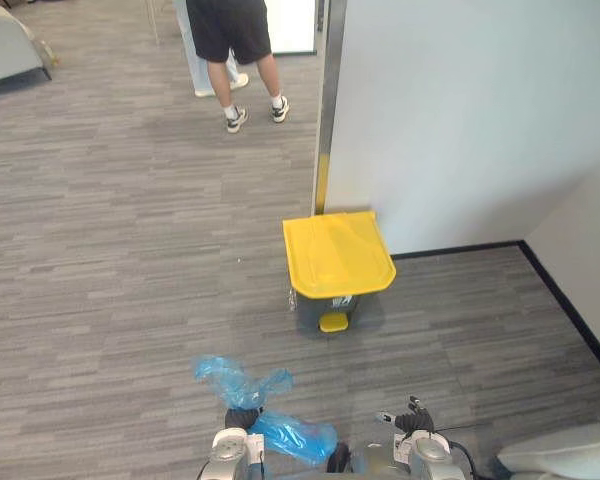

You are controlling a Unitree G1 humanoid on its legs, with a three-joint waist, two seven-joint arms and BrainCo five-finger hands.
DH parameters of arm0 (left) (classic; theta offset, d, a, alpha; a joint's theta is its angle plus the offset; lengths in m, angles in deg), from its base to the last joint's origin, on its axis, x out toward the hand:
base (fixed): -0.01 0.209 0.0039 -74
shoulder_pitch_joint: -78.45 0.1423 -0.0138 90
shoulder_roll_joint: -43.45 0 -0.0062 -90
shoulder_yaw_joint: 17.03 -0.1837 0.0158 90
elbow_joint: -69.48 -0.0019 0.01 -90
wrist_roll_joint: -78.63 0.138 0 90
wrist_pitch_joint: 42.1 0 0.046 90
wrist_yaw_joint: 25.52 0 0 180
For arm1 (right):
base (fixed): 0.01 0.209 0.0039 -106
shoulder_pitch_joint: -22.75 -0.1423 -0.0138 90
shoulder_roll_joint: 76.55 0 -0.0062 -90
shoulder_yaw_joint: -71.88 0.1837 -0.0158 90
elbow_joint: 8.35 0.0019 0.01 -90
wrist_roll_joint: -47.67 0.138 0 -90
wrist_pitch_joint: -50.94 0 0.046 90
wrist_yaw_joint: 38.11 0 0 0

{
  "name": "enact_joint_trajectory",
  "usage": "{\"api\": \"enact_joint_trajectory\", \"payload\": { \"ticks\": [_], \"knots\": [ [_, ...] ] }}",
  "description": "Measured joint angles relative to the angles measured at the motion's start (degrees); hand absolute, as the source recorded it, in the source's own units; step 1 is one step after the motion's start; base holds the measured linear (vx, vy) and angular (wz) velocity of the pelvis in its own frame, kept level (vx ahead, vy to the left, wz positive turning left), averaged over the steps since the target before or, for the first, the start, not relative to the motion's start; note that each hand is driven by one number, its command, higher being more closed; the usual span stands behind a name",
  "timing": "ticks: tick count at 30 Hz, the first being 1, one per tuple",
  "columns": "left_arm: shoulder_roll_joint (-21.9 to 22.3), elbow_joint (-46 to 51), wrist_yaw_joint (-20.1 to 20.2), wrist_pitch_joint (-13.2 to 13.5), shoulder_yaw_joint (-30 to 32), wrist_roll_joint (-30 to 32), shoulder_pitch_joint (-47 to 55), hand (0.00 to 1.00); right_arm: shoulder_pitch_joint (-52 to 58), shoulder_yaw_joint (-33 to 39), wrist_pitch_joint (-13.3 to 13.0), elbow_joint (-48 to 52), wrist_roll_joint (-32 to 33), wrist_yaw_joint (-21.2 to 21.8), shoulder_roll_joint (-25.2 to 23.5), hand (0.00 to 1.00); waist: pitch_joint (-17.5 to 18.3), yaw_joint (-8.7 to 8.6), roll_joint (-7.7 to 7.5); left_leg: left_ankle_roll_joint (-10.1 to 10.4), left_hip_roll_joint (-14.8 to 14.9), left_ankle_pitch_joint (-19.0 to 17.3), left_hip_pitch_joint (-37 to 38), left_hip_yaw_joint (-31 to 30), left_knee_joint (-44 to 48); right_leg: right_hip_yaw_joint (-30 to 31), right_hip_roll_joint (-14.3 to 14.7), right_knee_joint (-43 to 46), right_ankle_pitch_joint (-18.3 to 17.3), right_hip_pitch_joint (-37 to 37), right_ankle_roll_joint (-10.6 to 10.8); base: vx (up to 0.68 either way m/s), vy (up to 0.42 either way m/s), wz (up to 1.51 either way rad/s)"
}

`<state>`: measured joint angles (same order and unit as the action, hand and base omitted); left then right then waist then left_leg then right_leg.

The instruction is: Gather rubbish on tea table into small bin, then transfer packed bag to large trash can.

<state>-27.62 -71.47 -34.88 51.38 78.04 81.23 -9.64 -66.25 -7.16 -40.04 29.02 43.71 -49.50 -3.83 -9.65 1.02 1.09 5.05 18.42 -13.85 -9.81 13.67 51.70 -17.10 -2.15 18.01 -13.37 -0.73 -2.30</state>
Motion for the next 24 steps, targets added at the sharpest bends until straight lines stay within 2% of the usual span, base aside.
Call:
{"api": "enact_joint_trajectory", "payload": {
  "ticks": [1,3,4,6,7,9,11,12,14,15,16,17,20,21,22,23,24],
  "knots": [
    [0.0,0.4,0.0,0.0,0.2,0.0,0.0,1.00,0.1,0.1,0.1,0.0,0.1,-0.1,-0.1,0.00,-0.1,0.32,-0.17,-0.2,-1.0,-1.1,-0.8,2.1,-5.7,0.6,-0.5,-0.8,0.3,0.8,0.5,0.19,0.067,-0.25],
    [0.0,0.5,0.0,0.0,0.3,0.0,0.0,1.00,0.1,0.3,0.2,0.0,0.1,-0.1,-0.1,0.00,0.0,0.74,-0.04,-0.5,-2.8,-0.6,-1.2,3.4,-14.8,1.6,-1.2,-1.4,0.6,1.2,1.4,0.22,0.151,-0.30],
    [0.1,0.2,0.0,0.0,0.3,0.0,0.1,1.00,0.3,0.7,0.2,0.0,0.1,-0.1,0.0,0.00,0.7,1.08,1.17,-0.9,-4.4,5.0,-0.9,3.0,-26.3,2.5,-0.6,-1.6,0.8,1.1,3.0,0.26,0.206,-0.39],
    [-0.9,-0.9,-0.2,0.0,0.7,0.0,-0.2,1.00,0.0,1.9,0.5,-0.3,0.1,-0.1,-1.0,0.00,0.9,1.52,-0.35,-1.0,-7.1,5.3,1.1,3.1,-29.9,5.4,-1.4,-3.1,1.4,1.1,4.9,0.22,0.152,-0.16],
    [-1.8,-1.2,-0.2,0.0,0.6,0.0,-0.1,1.00,0.4,2.1,0.5,-0.6,0.1,0.0,-1.8,0.00,1.1,1.39,-1.87,-1.5,-8.9,5.7,2.6,3.8,-32.1,6.8,-3.0,-4.9,1.4,2.3,5.3,0.17,0.116,0.08],
    [-2.2,-1.5,-0.2,0.0,0.6,0.1,0.0,1.00,0.9,2.3,0.5,-0.8,0.0,0.0,-1.7,0.00,1.3,1.41,-2.39,-1.8,-10.3,5.5,4.3,4.7,-33.6,7.7,-4.1,-5.0,1.5,2.9,5.6,0.15,0.139,-0.05],
    [-3.0,-1.9,-0.3,0.0,0.6,0.1,0.0,1.00,0.6,2.2,0.5,-0.8,-0.4,0.1,-1.6,0.00,0.9,1.48,-2.75,-3.0,-12.0,4.3,6.8,6.2,-35.5,9.2,-6.2,0.9,0.7,1.5,7.3,0.09,0.111,-0.28],
    [-3.2,-2.2,-0.3,0.0,0.5,0.1,0.1,1.00,0.7,2.2,0.5,-0.9,-0.4,0.1,-1.5,0.00,0.9,1.51,-2.61,-3.0,-12.2,3.8,7.4,6.5,-35.6,9.7,-6.6,4.1,0.6,0.1,7.4,0.05,0.072,-0.26],
    [-4.0,-3.0,-0.3,0.0,0.3,0.1,0.1,1.00,0.6,2.0,0.3,-0.4,-0.5,0.1,-1.5,0.00,0.8,1.51,-2.94,-3.6,-13.0,2.8,9.3,7.2,-35.7,9.8,-8.9,17.3,1.4,-5.5,8.5,0.07,0.069,-0.10],
    [-4.4,-3.2,-0.3,0.0,0.2,0.1,0.0,1.00,0.6,2.0,0.2,-0.2,-0.5,0.2,-1.5,0.00,0.6,1.24,-3.10,-4.2,-13.3,1.7,10.5,7.0,-35.7,9.6,-10.3,23.6,2.4,-8.3,8.1,0.09,0.036,0.06],
    [-4.5,-3.2,-0.4,0.0,0.2,0.1,0.0,1.00,0.7,2.0,0.1,-0.2,-0.5,0.2,-1.5,0.00,0.5,1.18,-2.96,-4.3,-13.3,1.5,11.0,6.9,-35.7,9.4,-10.5,25.0,1.9,-8.9,7.8,0.11,0.006,0.14],
    [-4.7,-3.3,-0.4,0.0,0.2,0.1,0.1,1.00,0.8,1.9,0.1,-0.2,-0.5,0.2,-1.5,0.00,0.7,1.16,-3.23,-4.1,-13.3,0.9,12.0,6.3,-35.9,8.1,-10.6,25.4,-0.5,-9.9,7.1,0.13,-0.013,0.26],
    [-4.6,-3.7,-0.4,0.0,0.0,0.1,0.0,1.00,0.5,1.7,-0.1,-0.1,-0.5,0.2,-1.3,0.00,0.7,0.70,-3.15,-3.6,-12.9,0.5,13.2,4.6,-36.8,5.3,-9.9,19.4,-1.6,-12.1,6.1,0.12,-0.054,0.35],
    [-4.6,-3.8,-0.4,0.0,0.0,0.1,0.0,1.00,0.1,1.7,0.0,-0.2,-0.5,0.2,-1.3,0.00,0.7,0.45,-3.13,-2.9,-12.6,0.3,13.4,3.7,-36.9,5.4,-8.5,13.4,-0.3,-12.7,5.7,0.19,-0.140,0.45],
    [-4.9,-3.8,-0.4,0.0,0.0,0.2,0.1,1.00,0.3,1.7,0.0,-0.6,-0.5,0.1,-1.4,0.00,1.2,0.40,-3.85,-1.5,-13.1,-0.1,13.4,2.9,-36.9,5.9,-7.6,5.8,5.0,-12.1,4.7,0.21,-0.159,0.44],
    [-4.9,-4.1,-0.4,0.0,0.0,0.2,-0.1,1.00,0.3,1.9,0.0,-0.9,-0.5,0.2,-1.1,0.00,1.2,0.23,-3.95,-0.8,-13.1,-0.3,13.4,2.0,-36.7,6.2,-7.2,5.8,6.9,-11.6,3.3,0.25,-0.167,0.30],
    [-4.0,-4.9,-0.3,0.0,0.0,0.2,-0.2,1.00,-0.1,2.1,0.0,-1.5,-0.5,0.2,-0.3,0.00,1.8,0.04,-2.02,0.0,-11.8,-0.1,14.0,1.2,-37.6,4.7,-6.1,4.8,6.4,-10.5,3.2,0.32,-0.182,0.19]
  ]
}}
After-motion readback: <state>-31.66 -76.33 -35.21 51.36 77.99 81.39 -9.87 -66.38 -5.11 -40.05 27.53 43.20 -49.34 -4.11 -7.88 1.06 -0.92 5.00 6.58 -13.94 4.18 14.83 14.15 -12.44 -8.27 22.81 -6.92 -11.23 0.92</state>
